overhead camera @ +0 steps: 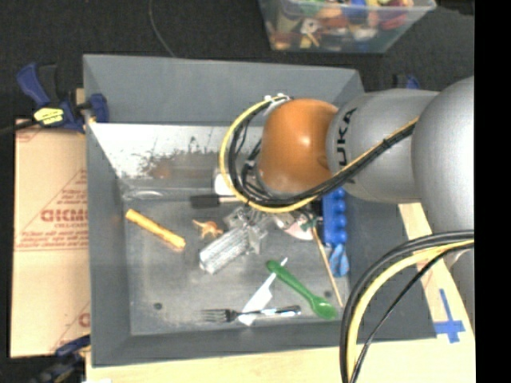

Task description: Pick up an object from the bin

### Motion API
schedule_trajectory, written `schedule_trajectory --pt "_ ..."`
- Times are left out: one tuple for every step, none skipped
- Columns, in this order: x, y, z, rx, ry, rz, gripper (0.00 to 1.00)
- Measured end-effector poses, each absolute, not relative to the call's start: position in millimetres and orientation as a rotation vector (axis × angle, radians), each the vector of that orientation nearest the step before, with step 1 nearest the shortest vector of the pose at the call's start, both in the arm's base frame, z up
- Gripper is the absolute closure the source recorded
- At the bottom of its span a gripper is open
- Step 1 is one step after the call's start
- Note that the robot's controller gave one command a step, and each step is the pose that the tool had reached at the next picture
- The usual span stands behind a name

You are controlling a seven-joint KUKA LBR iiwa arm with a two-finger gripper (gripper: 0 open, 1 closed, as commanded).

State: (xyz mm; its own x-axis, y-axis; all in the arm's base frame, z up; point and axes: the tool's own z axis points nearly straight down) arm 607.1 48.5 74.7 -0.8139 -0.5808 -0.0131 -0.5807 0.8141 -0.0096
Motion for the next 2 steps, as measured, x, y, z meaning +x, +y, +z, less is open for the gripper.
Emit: schedule_trajectory --pt "604.1 48.0 103.6 -0.953 2.989 -0.004 1.00" --pt "605.4 47.7 145.6 -0.948 2.987 -0.005 1.00"
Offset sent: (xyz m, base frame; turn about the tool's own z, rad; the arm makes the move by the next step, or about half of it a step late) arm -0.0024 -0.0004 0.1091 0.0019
